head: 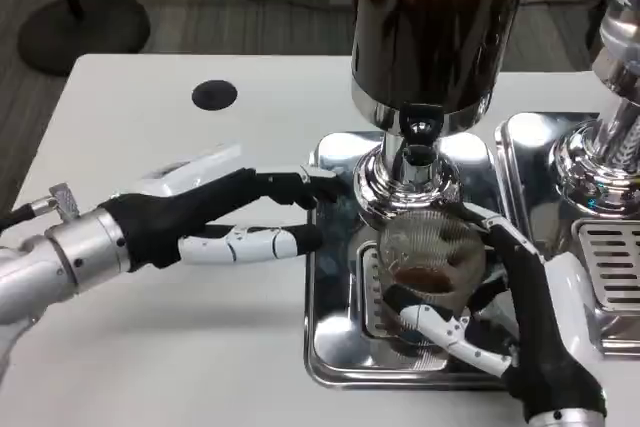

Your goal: Grasp the cup under the faucet to collect the drink, then remove the cup.

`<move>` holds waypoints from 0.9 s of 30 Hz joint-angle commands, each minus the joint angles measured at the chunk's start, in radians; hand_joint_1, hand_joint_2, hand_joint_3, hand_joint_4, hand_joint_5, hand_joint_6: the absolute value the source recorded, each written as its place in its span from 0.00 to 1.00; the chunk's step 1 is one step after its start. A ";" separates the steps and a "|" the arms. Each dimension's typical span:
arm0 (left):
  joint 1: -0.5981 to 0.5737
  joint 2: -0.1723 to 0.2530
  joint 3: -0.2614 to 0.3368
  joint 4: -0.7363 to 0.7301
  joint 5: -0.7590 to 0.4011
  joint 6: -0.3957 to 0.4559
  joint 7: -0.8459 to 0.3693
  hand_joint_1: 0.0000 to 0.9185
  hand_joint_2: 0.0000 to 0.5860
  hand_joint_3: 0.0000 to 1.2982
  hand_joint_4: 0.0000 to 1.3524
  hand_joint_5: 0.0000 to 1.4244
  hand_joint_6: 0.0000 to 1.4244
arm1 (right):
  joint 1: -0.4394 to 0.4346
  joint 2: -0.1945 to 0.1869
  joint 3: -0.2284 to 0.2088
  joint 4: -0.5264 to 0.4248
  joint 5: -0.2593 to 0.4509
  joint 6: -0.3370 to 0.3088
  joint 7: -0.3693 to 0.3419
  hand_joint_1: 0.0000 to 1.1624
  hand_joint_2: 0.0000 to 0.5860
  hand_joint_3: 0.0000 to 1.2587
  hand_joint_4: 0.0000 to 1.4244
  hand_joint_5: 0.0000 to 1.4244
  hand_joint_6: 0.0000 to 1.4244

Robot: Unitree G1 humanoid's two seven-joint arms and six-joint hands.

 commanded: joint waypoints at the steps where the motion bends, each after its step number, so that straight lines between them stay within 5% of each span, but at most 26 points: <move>1: -0.008 -0.013 -0.022 0.009 0.003 -0.022 -0.016 0.00 0.32 0.16 0.16 0.17 0.17 | 0.028 0.002 -0.019 -0.076 -0.007 -0.016 -0.029 0.60 0.32 0.38 0.38 0.49 0.63; 27: 0.069 -0.033 -0.047 -0.069 -0.042 -0.068 -0.047 0.00 0.32 0.15 0.11 0.13 0.17 | 0.127 0.014 -0.086 -0.225 -0.007 0.008 -0.012 0.60 0.33 0.41 0.41 0.52 0.68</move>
